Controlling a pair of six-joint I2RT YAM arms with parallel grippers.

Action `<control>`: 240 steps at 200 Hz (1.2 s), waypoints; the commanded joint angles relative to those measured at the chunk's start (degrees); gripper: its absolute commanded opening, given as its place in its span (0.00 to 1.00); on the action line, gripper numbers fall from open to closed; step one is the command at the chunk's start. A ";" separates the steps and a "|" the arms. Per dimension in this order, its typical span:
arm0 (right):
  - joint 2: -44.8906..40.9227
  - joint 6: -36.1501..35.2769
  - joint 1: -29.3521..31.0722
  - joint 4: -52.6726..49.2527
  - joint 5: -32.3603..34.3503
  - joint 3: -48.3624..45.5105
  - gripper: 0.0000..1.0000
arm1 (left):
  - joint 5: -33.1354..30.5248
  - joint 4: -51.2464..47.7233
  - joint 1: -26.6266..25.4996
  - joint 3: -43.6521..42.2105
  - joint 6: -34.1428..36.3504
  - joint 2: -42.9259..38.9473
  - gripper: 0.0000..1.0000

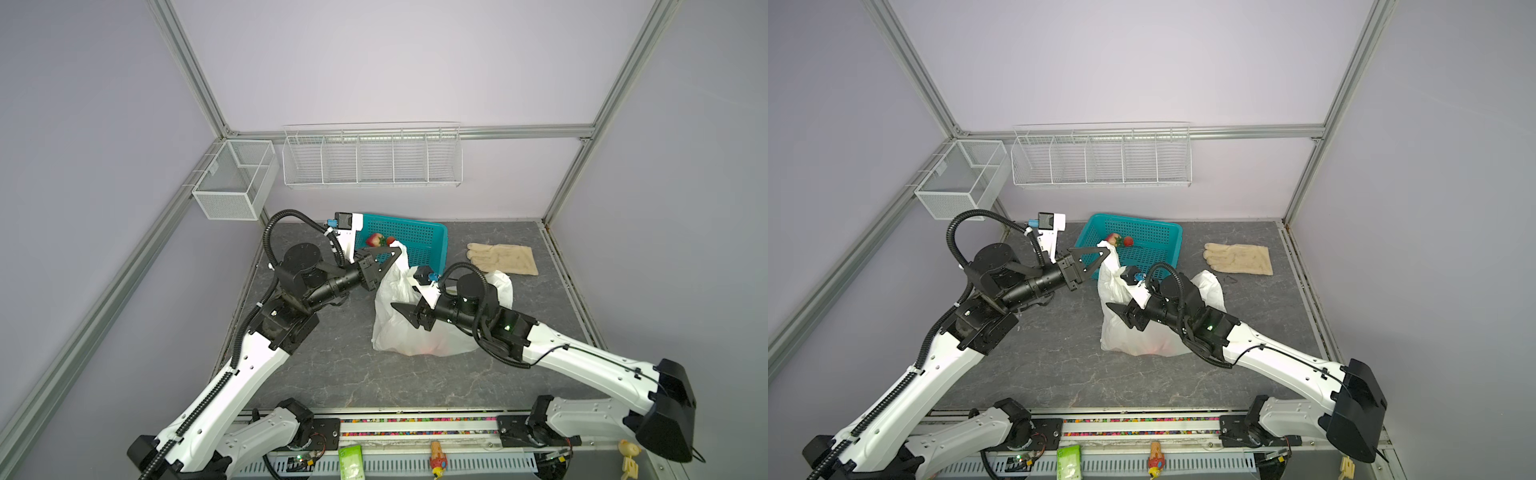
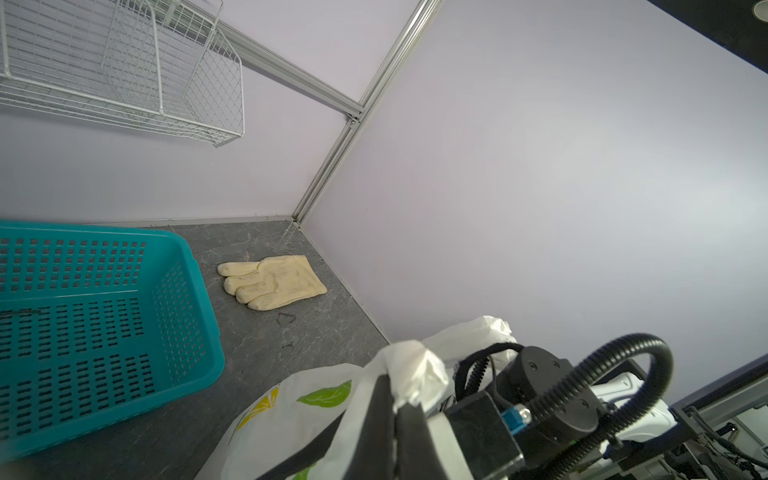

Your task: Place the fake fruits into the plastic bag and tie a complex knot

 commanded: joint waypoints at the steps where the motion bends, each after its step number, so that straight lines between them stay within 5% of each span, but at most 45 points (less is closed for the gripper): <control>1: 1.44 2.56 2.19 7.63 12.42 1.64 0.79 | -2.01 0.05 -0.25 -0.35 -1.81 -1.52 0.00; 44: 6.38 0.04 9.80 18.35 29.79 3.46 0.93 | -4.67 1.27 -0.33 -1.76 -4.98 -2.90 0.00; 75: 11.50 -3.48 12.96 27.71 43.78 5.33 0.92 | -5.95 1.67 -0.43 -2.63 -7.91 -3.14 0.00; 118: 18.49 -6.57 13.21 35.69 53.45 8.85 0.86 | -7.16 2.45 -0.44 -3.26 -10.33 -4.16 0.00; 197: 23.49 -3.69 12.53 35.56 59.05 2.64 0.52 | -10.26 2.32 -0.35 -2.30 -11.45 -4.80 0.00; 240: 21.27 -0.39 12.26 28.05 53.93 -0.26 0.36 | -11.38 -1.08 -0.33 0.82 -8.23 -3.80 0.00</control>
